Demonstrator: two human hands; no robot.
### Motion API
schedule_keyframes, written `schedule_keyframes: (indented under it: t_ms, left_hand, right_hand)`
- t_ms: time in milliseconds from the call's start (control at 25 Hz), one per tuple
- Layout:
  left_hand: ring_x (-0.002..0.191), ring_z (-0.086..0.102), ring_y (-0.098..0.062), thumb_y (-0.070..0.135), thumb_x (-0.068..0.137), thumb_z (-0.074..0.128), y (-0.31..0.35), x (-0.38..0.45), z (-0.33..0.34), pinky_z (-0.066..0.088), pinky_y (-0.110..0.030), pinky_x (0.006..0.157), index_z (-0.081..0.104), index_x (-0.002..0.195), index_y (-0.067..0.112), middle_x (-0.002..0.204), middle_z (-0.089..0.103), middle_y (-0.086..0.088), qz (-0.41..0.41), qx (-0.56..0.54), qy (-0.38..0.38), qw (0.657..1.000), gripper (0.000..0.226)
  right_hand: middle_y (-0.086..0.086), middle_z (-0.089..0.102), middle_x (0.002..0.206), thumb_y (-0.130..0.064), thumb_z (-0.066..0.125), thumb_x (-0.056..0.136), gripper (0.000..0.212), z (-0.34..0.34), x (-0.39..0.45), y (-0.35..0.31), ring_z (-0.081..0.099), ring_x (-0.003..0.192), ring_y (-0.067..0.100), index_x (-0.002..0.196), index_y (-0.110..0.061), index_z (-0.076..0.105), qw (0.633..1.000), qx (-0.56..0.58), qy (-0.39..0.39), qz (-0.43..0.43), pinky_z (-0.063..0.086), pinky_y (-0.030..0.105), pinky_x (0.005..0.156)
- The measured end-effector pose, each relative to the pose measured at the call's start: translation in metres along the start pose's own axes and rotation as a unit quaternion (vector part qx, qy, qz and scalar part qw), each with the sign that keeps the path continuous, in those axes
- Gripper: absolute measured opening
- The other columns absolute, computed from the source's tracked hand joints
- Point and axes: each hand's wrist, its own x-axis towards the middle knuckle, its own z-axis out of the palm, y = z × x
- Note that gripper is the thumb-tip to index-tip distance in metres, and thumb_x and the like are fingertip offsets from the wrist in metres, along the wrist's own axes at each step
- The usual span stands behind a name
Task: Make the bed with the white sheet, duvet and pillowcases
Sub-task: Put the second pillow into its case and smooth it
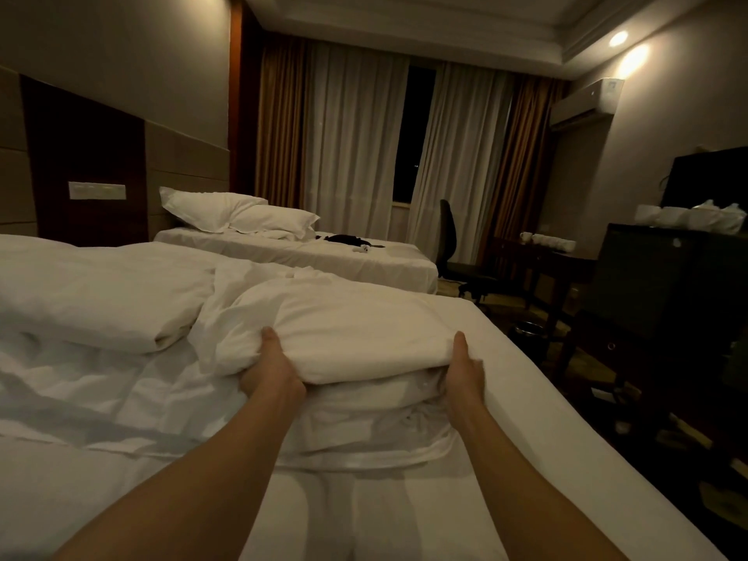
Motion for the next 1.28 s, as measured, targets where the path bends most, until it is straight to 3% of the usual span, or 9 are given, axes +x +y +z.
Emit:
schedule_keyframes:
  t_ms: [200, 320, 400, 520, 720, 920, 1120, 1280]
  left_hand:
    - [0.102, 0.055, -0.026, 0.057, 0.086, 0.069, 0.008, 0.012, 0.004, 0.057, -0.044, 0.082, 0.048, 0.141, 0.015, 0.126, 0.057, -0.004, 0.07, 0.057, -0.025, 0.996, 0.072]
    - [0.103, 0.057, -0.028, 0.055, 0.091, 0.064, 0.014, 0.019, 0.005, 0.058, -0.05, 0.084, 0.051, 0.139, 0.017, 0.127, 0.059, -0.004, 0.071, 0.063, -0.02, 0.995, 0.064]
    - [0.109, 0.058, -0.031, 0.054, 0.09, 0.064, 0.013, 0.024, -0.001, 0.057, -0.05, 0.089, 0.049, 0.142, 0.015, 0.129, 0.058, -0.005, 0.066, 0.085, 0.006, 0.994, 0.066]
    - [0.112, 0.057, -0.029, 0.05, 0.085, 0.073, 0.014, 0.028, -0.01, 0.054, -0.041, 0.078, 0.046, 0.144, 0.013, 0.12, 0.052, -0.001, 0.049, 0.078, 0.0, 0.996, 0.075]
    - [0.111, 0.057, -0.029, 0.064, 0.048, 0.091, 0.03, 0.036, -0.009, 0.056, -0.051, 0.09, 0.041, 0.147, 0.018, 0.129, 0.054, -0.001, 0.044, 0.04, -0.021, 0.998, 0.12]
    - [0.117, 0.057, -0.032, 0.053, 0.061, 0.091, 0.037, 0.05, -0.019, 0.054, -0.052, 0.096, 0.041, 0.146, 0.015, 0.135, 0.053, -0.008, 0.046, 0.05, -0.004, 0.998, 0.106]
    - [0.117, 0.056, -0.037, 0.049, 0.078, 0.079, 0.04, 0.055, -0.031, 0.055, -0.057, 0.09, 0.043, 0.145, 0.012, 0.137, 0.052, -0.012, 0.025, 0.054, 0.039, 0.997, 0.085]
    - [0.106, 0.06, -0.033, 0.039, 0.064, 0.092, 0.049, 0.06, -0.039, 0.058, -0.057, 0.083, 0.05, 0.137, 0.015, 0.125, 0.057, -0.01, 0.028, 0.029, 0.017, 0.999, 0.088]
  right_hand:
    - [0.02, 0.053, 0.141, -0.043, 0.041, 0.105, 0.057, 0.001, 0.005, -0.004, 0.051, 0.127, 0.038, 0.142, 0.0, 0.049, 0.995, -0.085, 0.033, -0.039, 0.042, 0.047, 0.109]
    - [0.024, 0.055, 0.138, -0.04, 0.042, 0.105, 0.056, -0.006, 0.001, 0.003, 0.051, 0.125, 0.04, 0.137, 0.005, 0.053, 0.992, -0.104, 0.045, -0.061, 0.041, 0.049, 0.108]
    - [0.026, 0.056, 0.134, -0.039, 0.043, 0.105, 0.056, -0.01, -0.005, 0.01, 0.053, 0.121, 0.04, 0.132, 0.009, 0.055, 0.991, -0.105, 0.053, -0.057, 0.043, 0.048, 0.105]
    - [0.027, 0.056, 0.133, -0.04, 0.043, 0.106, 0.058, -0.011, -0.011, 0.014, 0.053, 0.119, 0.041, 0.131, 0.011, 0.055, 0.991, -0.119, 0.034, -0.053, 0.044, 0.045, 0.101]
    - [0.027, 0.055, 0.135, -0.047, 0.044, 0.104, 0.066, -0.009, -0.009, 0.01, 0.053, 0.121, 0.042, 0.132, 0.011, 0.053, 0.988, -0.144, 0.018, -0.058, 0.044, 0.049, 0.105]
    - [0.028, 0.057, 0.13, -0.044, 0.044, 0.104, 0.063, -0.012, -0.009, 0.014, 0.054, 0.117, 0.042, 0.128, 0.012, 0.056, 0.987, -0.145, 0.022, -0.061, 0.045, 0.047, 0.102]
    - [0.026, 0.063, 0.107, -0.042, 0.046, 0.104, 0.051, -0.014, -0.016, 0.022, 0.053, 0.087, 0.031, 0.088, 0.004, 0.059, 0.984, -0.162, 0.035, -0.065, 0.049, 0.045, 0.088]
    - [0.027, 0.062, 0.114, -0.043, 0.043, 0.105, 0.059, -0.01, -0.021, 0.023, 0.052, 0.092, 0.03, 0.109, 0.013, 0.062, 0.985, -0.156, 0.044, -0.061, 0.044, 0.038, 0.085]
